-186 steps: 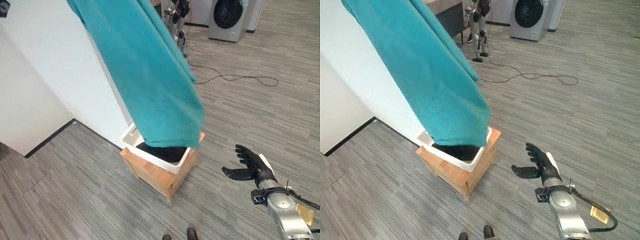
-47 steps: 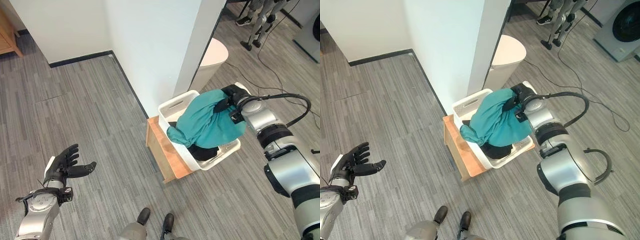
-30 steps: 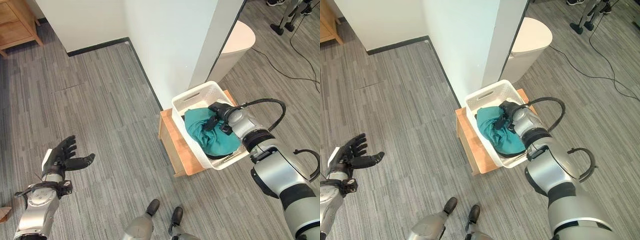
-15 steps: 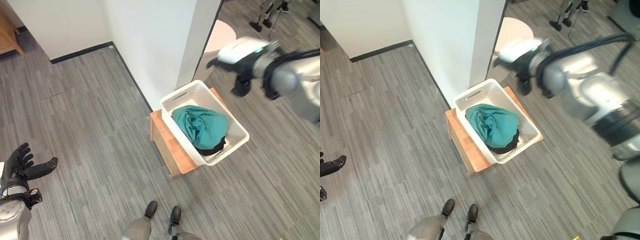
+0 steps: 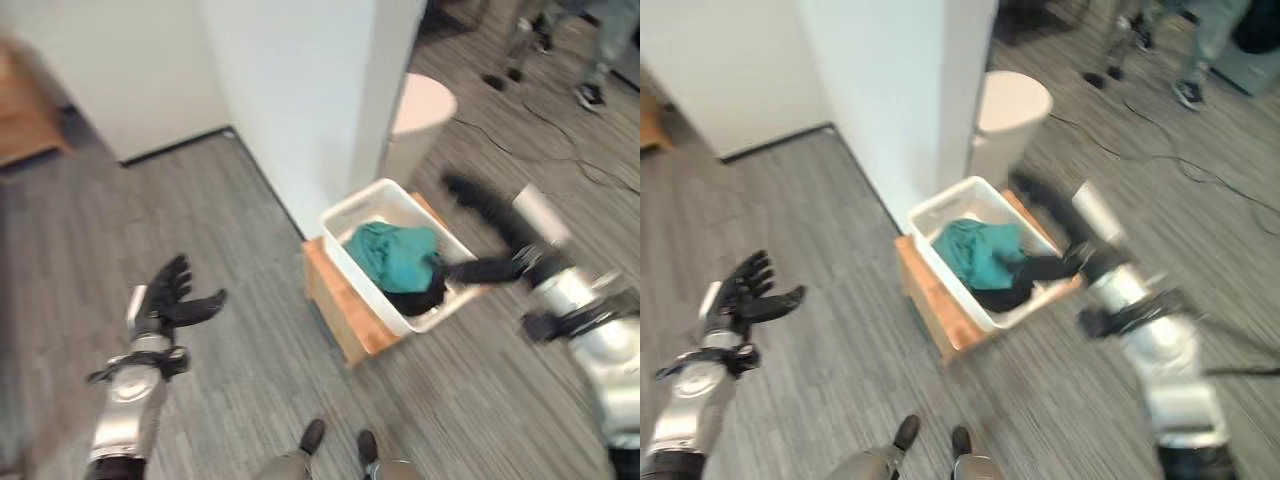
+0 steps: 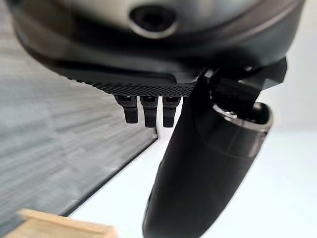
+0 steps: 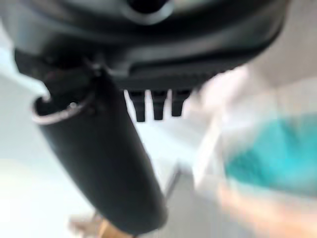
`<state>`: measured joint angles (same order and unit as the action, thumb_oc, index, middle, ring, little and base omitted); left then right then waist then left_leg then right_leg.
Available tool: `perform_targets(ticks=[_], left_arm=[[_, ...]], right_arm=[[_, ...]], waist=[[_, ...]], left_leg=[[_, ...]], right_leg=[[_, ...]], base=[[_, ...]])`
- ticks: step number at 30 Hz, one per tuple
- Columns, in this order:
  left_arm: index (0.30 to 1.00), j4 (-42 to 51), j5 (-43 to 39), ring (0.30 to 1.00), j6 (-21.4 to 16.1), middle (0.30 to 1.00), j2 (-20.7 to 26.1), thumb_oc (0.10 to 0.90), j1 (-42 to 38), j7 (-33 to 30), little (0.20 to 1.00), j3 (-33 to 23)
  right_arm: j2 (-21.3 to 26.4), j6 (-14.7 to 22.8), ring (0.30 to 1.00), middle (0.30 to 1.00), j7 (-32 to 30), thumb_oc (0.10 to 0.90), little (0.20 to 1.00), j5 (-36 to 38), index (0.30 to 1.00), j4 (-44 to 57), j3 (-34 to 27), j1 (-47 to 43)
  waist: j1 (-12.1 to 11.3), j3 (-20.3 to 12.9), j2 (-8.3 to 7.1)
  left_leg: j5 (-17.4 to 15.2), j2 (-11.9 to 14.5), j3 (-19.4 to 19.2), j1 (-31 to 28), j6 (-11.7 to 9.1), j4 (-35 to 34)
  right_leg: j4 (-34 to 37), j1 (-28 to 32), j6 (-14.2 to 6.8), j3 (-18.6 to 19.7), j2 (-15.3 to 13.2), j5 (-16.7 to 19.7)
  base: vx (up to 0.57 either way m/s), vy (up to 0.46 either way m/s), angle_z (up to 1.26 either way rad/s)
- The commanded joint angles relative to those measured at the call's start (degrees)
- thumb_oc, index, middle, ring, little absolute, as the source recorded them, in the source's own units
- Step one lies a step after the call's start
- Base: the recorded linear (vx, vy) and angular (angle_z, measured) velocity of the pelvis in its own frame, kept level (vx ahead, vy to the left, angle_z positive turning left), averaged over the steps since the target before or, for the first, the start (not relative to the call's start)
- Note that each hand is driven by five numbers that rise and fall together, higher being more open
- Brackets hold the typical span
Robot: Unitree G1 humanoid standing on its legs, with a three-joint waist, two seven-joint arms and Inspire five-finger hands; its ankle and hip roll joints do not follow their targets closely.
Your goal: Pick up bed clothes into laundry basket.
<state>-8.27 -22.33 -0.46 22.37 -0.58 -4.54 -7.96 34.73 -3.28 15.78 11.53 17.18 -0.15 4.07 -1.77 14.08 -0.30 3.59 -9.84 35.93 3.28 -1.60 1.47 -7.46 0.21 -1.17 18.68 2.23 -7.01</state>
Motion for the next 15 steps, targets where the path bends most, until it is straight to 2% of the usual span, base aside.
perform_targets(ticks=[1, 3, 4, 5, 6, 7, 8, 9, 10, 13, 14, 15], left_arm=[[0.900, 2.6, 1.0, 0.900, -4.1, 0.900, 3.3, 0.800, 5.3, -2.7, 0.900, -5.6], [0.900, 1.9, -0.4, 0.900, -4.6, 0.900, 0.5, 0.800, 6.3, -3.5, 0.900, -5.5], [0.900, 2.0, -0.4, 0.900, -4.6, 0.900, 0.5, 0.800, 6.3, -3.5, 0.900, -5.5], [0.900, 1.2, -1.7, 0.900, -4.5, 0.900, -2.4, 0.800, 7.7, -3.6, 0.900, -4.9], [0.900, 1.2, -1.7, 0.900, -4.5, 0.900, -2.5, 0.800, 7.8, -3.6, 0.900, -4.9], [0.900, 0.6, -1.5, 0.900, -4.6, 0.900, -3.0, 0.800, 8.4, -3.5, 0.900, -4.5], [0.900, 0.9, -0.8, 0.900, -4.5, 0.900, -4.3, 0.800, 10.0, -2.1, 0.900, -4.7], [0.900, 1.5, -0.4, 0.900, -4.8, 0.900, -4.2, 0.800, 10.5, -1.6, 0.900, -4.6], [0.900, 2.3, 0.2, 0.900, -5.0, 0.900, -3.9, 0.800, 10.8, -1.5, 0.900, -4.8], [0.900, 2.7, 0.8, 0.900, -5.0, 0.900, -4.0, 0.800, 10.4, -0.8, 0.900, -3.9], [0.900, 2.7, 1.2, 0.900, -4.9, 0.900, -4.3, 0.800, 10.6, -0.4, 0.900, -3.5], [0.900, 3.1, 1.1, 0.900, -4.8, 0.900, -4.5, 0.800, 10.1, 0.0, 0.900, -2.6]], right_arm=[[-3.3, 6.4, 0.900, 0.900, -4.2, 0.800, 0.900, 1.5, 0.900, -3.2, -0.7, -7.2], [-4.1, 6.7, 0.900, 0.900, -5.5, 0.800, 0.900, 3.0, 0.900, -3.4, 1.2, -7.3], [-4.1, 6.8, 0.900, 0.900, -5.6, 0.800, 0.900, 3.0, 0.900, -3.5, 1.3, -7.4], [-6.8, 6.3, 0.900, 0.900, -5.3, 0.800, 0.900, 9.0, 0.900, -4.7, 3.7, -7.9], [-6.8, 6.4, 0.900, 0.900, -5.3, 0.800, 0.900, 9.1, 0.900, -4.8, 3.7, -8.0], [-7.4, 5.9, 0.900, 0.900, -4.8, 0.800, 0.900, 9.9, 0.900, -6.0, 6.1, -8.6], [-7.2, 5.6, 0.900, 0.900, -3.9, 0.800, 0.900, 8.4, 0.900, -5.0, 7.5, -9.0], [-7.6, 5.9, 0.900, 0.900, -3.7, 0.800, 0.900, 10.0, 0.900, -4.8, 7.8, -8.9], [-8.9, 6.3, 0.900, 0.900, -4.4, 0.800, 0.900, 12.1, 0.900, -6.1, 8.5, -8.3], [-10.8, 7.4, 0.900, 0.900, -5.6, 0.800, 0.900, 13.6, 0.900, -7.5, 7.7, -3.1], [-11.5, 7.3, 0.900, 0.900, -6.1, 0.800, 0.900, 13.8, 0.900, -7.8, 6.3, -0.4], [-12.5, 7.6, 0.900, 0.900, -6.9, 0.800, 0.900, 14.7, 0.900, -7.8, 4.3, 2.2]], waist=[[-4.7, -5.5, -1.92], [-6.1, -3.6, -1.86], [-6.0, -3.6, -1.62], [-7.4, -2.2, -2.03], [-7.5, -2.4, -1.88], [-8.5, -2.1, -3.00], [-9.5, -2.5, -3.95], [-9.3, -2.8, -4.25], [-9.2, -3.9, -4.32], [-6.3, -6.9, -3.29], [-5.2, -7.7, -2.72], [-3.5, -8.4, -2.31]], left_leg=[[9.7, 2.9, -4.1, 7.7, -2.1, -4.9], [9.2, 2.7, -6.2, 11.8, -3.1, -2.5], [9.1, 2.7, -6.1, 12.2, -3.2, -2.1], [5.1, 3.3, -13.1, 12.8, -1.2, 5.4], [5.0, 3.3, -13.2, 13.2, -1.2, 5.9], [1.1, 3.6, -16.1, 12.5, -0.1, 11.0], [-1.8, 4.7, -21.0, 9.9, 1.0, 18.6], [-2.3, 6.6, -24.8, 8.5, 1.3, 21.8], [-2.9, 9.6, -29.2, 5.7, 1.3, 23.2], [-5.2, 15.0, -39.7, -3.9, -0.2, 18.1], [-6.5, 15.7, -42.4, -5.9, -0.8, 14.8], [-7.3, 16.5, -47.5, -6.9, -1.0, 11.9]], right_leg=[[-2.3, 3.0, 0.8, -0.8, 3.9, -2.3], [-0.8, 3.3, 1.4, -3.7, 3.9, -1.2], [-0.6, 3.2, 1.3, -3.8, 4.0, -0.9], [0.6, 2.3, 1.0, -7.9, 2.2, 0.9], [0.8, 2.1, 0.9, -7.8, 2.3, 1.2], [2.2, 1.2, 0.6, -9.8, 0.4, 2.8], [4.7, 0.6, 0.4, -14.8, -2.0, 5.0], [6.1, 0.3, 0.3, -17.7, -2.9, 5.9], [7.4, 0.0, 0.3, -21.9, -3.5, 6.6], [8.8, -0.4, 0.8, -32.9, -3.7, 6.3], [9.2, -0.4, 0.5, -37.0, -4.5, 6.3], [8.9, -0.5, 0.2, -42.1, -6.1, 6.6]], base=[[-0.38, -0.360, 1.27], [-0.29, -0.261, 1.54], [-0.43, -0.096, 1.34], [-0.33, -0.020, 1.09], [-0.44, -0.052, 1.15], [-0.33, -0.085, 1.16], [-0.44, -0.130, 1.30], [-0.41, -0.137, 1.49], [-0.28, -0.083, 1.38], [-0.20, -0.025, 2.08], [-0.15, 0.082, 2.68], [-0.11, 0.151, 2.67]])
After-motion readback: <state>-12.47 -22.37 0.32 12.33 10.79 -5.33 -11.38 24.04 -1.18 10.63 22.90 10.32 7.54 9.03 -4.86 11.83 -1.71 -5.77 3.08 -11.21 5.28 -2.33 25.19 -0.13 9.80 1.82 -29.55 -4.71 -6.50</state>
